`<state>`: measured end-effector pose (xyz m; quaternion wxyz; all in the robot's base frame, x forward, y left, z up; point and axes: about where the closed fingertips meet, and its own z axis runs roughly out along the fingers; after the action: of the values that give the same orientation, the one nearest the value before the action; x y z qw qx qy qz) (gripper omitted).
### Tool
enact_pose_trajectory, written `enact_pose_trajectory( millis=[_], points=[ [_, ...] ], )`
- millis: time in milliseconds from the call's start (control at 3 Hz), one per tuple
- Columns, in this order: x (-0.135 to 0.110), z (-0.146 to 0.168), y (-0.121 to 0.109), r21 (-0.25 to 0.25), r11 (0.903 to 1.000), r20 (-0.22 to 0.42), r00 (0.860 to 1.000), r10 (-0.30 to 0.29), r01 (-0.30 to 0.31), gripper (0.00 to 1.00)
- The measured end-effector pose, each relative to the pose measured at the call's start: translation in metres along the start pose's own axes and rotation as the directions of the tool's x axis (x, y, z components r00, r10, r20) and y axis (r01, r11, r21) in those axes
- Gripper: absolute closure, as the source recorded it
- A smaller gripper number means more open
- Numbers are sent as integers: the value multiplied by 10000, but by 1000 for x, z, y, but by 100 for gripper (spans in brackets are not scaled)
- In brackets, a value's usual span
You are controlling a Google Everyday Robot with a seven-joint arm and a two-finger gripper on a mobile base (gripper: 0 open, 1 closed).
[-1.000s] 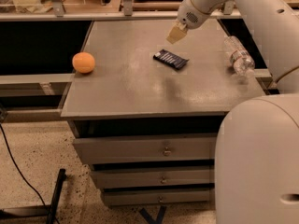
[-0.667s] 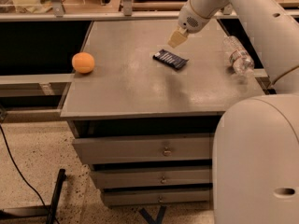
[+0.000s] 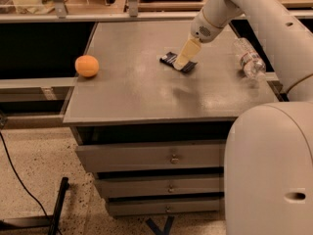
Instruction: Move rxbar blueberry near orange
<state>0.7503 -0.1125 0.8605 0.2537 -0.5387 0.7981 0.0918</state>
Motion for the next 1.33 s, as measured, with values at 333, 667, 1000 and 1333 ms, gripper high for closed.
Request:
enact_pose_trajectory(
  millis=[333,667,1000,1333],
  points=[
    [1,1,0,-12,10000,-11,10000,20,-20,0],
    [19,8,-1,-160,9989,-238,9988,436,-440,0],
    [36,19,-1,-301,9957,-432,9953,866,-879,0],
    [44,27,0,-331,9927,-495,9922,1141,-1158,18]
  ],
)
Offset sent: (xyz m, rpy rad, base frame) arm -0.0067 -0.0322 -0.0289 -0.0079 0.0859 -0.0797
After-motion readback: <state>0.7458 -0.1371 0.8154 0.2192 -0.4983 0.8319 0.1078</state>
